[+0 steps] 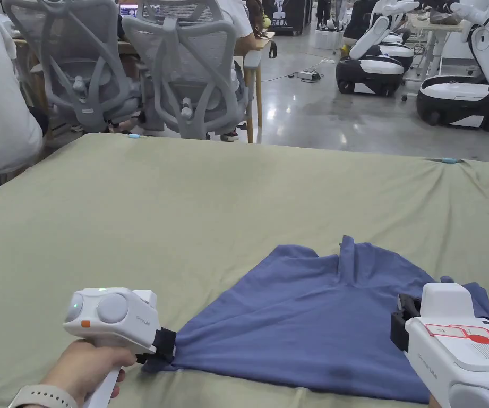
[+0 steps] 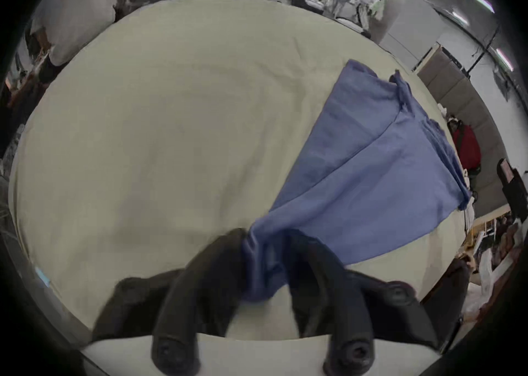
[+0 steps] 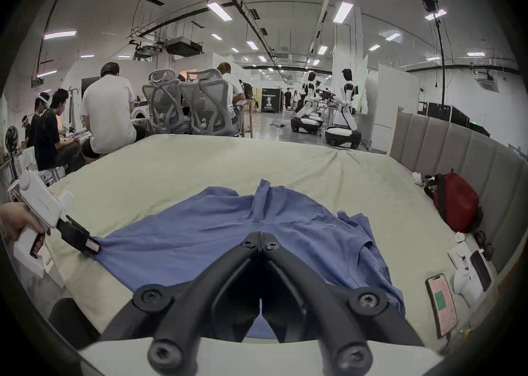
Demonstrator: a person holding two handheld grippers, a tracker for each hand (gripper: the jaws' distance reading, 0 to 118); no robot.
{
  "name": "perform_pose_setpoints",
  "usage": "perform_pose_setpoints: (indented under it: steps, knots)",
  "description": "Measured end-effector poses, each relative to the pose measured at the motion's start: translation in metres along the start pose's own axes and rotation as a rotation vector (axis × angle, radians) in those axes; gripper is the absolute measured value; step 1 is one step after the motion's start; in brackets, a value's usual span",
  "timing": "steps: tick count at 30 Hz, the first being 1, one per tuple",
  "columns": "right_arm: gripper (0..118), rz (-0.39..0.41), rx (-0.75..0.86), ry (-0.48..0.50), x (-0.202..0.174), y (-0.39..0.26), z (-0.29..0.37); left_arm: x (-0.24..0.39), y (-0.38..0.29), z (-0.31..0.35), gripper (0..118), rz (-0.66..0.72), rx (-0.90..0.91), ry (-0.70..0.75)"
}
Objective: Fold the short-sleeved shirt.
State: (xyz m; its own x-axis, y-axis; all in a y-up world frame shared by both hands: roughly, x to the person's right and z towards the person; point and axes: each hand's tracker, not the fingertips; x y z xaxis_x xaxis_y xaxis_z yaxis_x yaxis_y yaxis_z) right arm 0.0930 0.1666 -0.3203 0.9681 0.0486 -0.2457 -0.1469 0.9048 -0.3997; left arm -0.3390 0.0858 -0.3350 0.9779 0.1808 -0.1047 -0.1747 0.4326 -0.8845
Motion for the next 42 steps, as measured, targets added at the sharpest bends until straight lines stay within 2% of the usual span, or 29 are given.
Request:
perform_pose_setpoints:
  steps: [1,2,4,8,12,14,17,18,19,20,21,22,29,31,32,33,34,35,36,37,40,42]
  knots:
    - [0,-0.001,-0.002,0.000,0.003,0.000,0.000,0.002,0.001,0.007,8,0.024,0.024,-0.041]
    - [0,-0.004,-0.004,-0.001,0.008,0.001,-0.001,0.005,0.002,0.014,5,0.047,0.049,-0.065]
    - [0,-0.022,-0.009,-0.015,0.020,0.004,-0.004,0.011,-0.001,0.029,5,-0.025,0.121,-0.001]
    - [0,-0.061,-0.027,-0.046,0.062,0.020,-0.021,0.024,-0.014,0.058,5,-0.017,0.239,-0.009]
    - [0,-0.074,-0.100,-0.063,0.110,0.043,-0.062,0.033,-0.026,0.068,5,-0.025,0.282,-0.013]
    - [0,-0.029,-0.134,-0.085,0.124,0.053,-0.089,0.035,-0.029,0.067,5,-0.025,0.285,-0.019]
    - [0,0.009,-0.200,-0.062,0.138,0.061,-0.139,0.034,-0.028,0.064,5,-0.014,0.291,-0.021]
    - [4,0.024,-0.215,-0.050,0.141,0.062,-0.158,0.035,-0.028,0.063,5,-0.012,0.291,-0.018]
    - [30,0.044,-0.232,-0.034,0.143,0.062,-0.177,0.034,-0.027,0.061,5,-0.009,0.289,-0.017]
    - [65,0.050,-0.251,-0.013,0.146,0.062,-0.195,0.033,-0.026,0.060,5,-0.005,0.288,-0.017]
    - [92,0.055,-0.290,0.008,0.148,0.060,-0.215,0.033,-0.026,0.059,5,-0.001,0.290,-0.015]
    - [108,0.065,-0.324,0.025,0.149,0.057,-0.233,0.033,-0.025,0.058,5,0.004,0.289,-0.014]
    - [108,0.105,-0.397,0.067,0.152,0.033,-0.329,0.027,-0.020,0.043,5,0.016,0.265,0.013]
    - [106,0.086,-0.471,0.057,0.154,0.023,-0.344,0.026,-0.019,0.040,5,0.020,0.256,0.018]
    - [99,0.066,-0.514,0.080,0.156,0.019,-0.348,0.027,-0.019,0.039,5,0.022,0.253,0.023]
    - [93,0.009,-0.504,0.127,0.159,0.017,-0.346,0.027,-0.019,0.038,5,0.025,0.251,0.026]
    - [87,0.009,-0.462,0.094,0.160,0.020,-0.338,0.028,-0.018,0.038,5,0.022,0.247,0.028]
    - [66,0.018,-0.450,0.091,0.160,0.023,-0.332,0.030,-0.017,0.037,5,0.017,0.244,0.033]
    - [31,0.012,-0.429,0.106,0.161,0.025,-0.324,0.036,-0.016,0.039,5,0.012,0.245,0.036]
    - [3,0.005,-0.432,0.140,0.161,0.026,-0.318,0.037,-0.014,0.038,5,0.008,0.244,0.034]
    - [3,0.031,-0.432,0.136,0.155,0.035,-0.291,0.040,-0.010,0.034,5,-0.011,0.251,0.048]
    - [3,0.070,-0.327,0.072,0.146,0.044,-0.261,0.041,-0.009,0.033,5,-0.014,0.260,0.056]
